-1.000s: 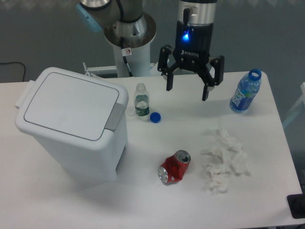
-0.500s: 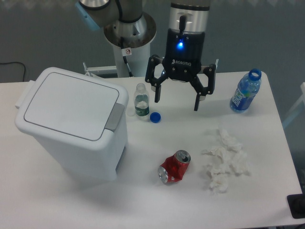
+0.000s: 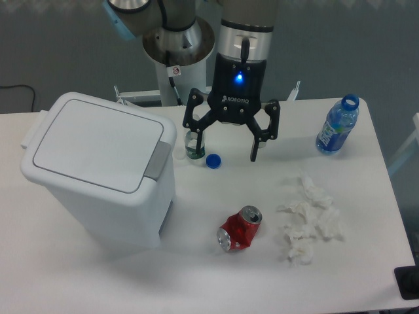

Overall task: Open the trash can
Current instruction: 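Move the open gripper toward the lid edge of the white trash can, then lower the gripper finger onto the lid's rear edge and press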

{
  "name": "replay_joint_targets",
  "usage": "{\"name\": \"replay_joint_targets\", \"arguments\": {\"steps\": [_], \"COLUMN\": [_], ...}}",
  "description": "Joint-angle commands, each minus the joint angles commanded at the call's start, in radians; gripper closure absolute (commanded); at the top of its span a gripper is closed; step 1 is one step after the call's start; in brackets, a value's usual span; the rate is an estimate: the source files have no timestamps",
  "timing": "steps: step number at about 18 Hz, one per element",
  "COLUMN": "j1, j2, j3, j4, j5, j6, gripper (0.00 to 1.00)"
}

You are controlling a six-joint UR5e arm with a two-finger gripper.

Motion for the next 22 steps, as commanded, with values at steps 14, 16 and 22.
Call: {"name": "replay_joint_targets", "arguments": {"steps": [14, 16, 22], "j1": [-0.023, -0.028, -0.046], "j2": [0.009, 0.011, 0.011], "j3": [-0.071, -0.071, -0.071], "j4": [-0.011, -0.011, -0.011], "j5": [-0.002, -0.003, -0.002], "j6": [-0.032, -0.032, -0.032], "gripper": [0.00, 0.00, 0.00]}}
